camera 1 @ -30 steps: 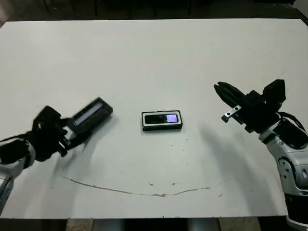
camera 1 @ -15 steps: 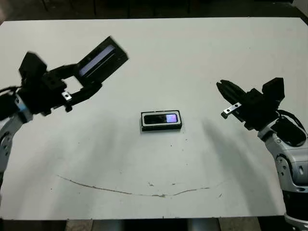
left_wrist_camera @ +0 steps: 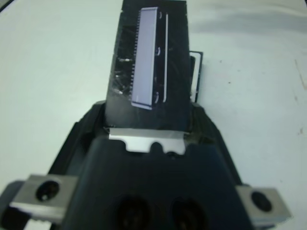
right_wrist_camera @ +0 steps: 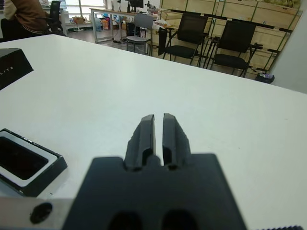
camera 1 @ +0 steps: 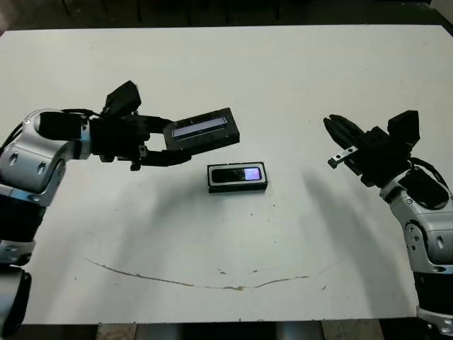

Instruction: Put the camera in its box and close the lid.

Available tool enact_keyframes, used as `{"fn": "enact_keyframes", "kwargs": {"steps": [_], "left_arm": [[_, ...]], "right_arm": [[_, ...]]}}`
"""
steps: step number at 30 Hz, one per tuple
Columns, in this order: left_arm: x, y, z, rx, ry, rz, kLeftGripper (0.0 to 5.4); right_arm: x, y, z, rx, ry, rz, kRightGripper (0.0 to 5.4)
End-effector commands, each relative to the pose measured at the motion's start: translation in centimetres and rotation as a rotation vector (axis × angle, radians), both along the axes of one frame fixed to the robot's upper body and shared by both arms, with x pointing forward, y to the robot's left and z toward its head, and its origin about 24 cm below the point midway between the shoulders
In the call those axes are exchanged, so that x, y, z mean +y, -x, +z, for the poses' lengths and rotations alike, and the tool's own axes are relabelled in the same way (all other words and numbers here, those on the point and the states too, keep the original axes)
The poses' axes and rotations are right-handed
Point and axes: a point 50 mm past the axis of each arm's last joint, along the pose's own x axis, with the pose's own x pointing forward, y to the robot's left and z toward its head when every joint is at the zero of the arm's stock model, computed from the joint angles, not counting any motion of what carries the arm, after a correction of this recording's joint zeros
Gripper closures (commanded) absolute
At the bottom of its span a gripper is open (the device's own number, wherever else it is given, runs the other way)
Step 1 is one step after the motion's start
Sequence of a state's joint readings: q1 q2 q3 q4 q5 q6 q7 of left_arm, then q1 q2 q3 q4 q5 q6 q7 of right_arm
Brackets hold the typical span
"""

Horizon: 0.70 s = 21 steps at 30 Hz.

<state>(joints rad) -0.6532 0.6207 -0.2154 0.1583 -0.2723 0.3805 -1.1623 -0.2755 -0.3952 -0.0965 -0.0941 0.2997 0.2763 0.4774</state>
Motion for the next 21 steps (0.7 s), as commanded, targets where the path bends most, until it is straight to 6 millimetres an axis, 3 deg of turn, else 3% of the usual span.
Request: {"fn": "enact_keyframes", "kwargs": {"steps": [1,8,21], "left_arm": [[-0.1,-0.4,-0.6,0.026,-0.011,-0.001,2.68],[-0.3,-1.0,-1.9,0.079,0.029,-0.001,2.68],[-0.9,-1.2,-6.2,0.246,0.018,-0.074,2.68]], "right_arm": [[-0.6,-0.1,-0.5,0.016,0.003,-0.014,5.40],[-0.4,-0.1,-0.6,0.002,0.025,-0.014,5.40],[-0.2,0.2,-0.4,0.003,0.016,-0.011,5.40]]}}
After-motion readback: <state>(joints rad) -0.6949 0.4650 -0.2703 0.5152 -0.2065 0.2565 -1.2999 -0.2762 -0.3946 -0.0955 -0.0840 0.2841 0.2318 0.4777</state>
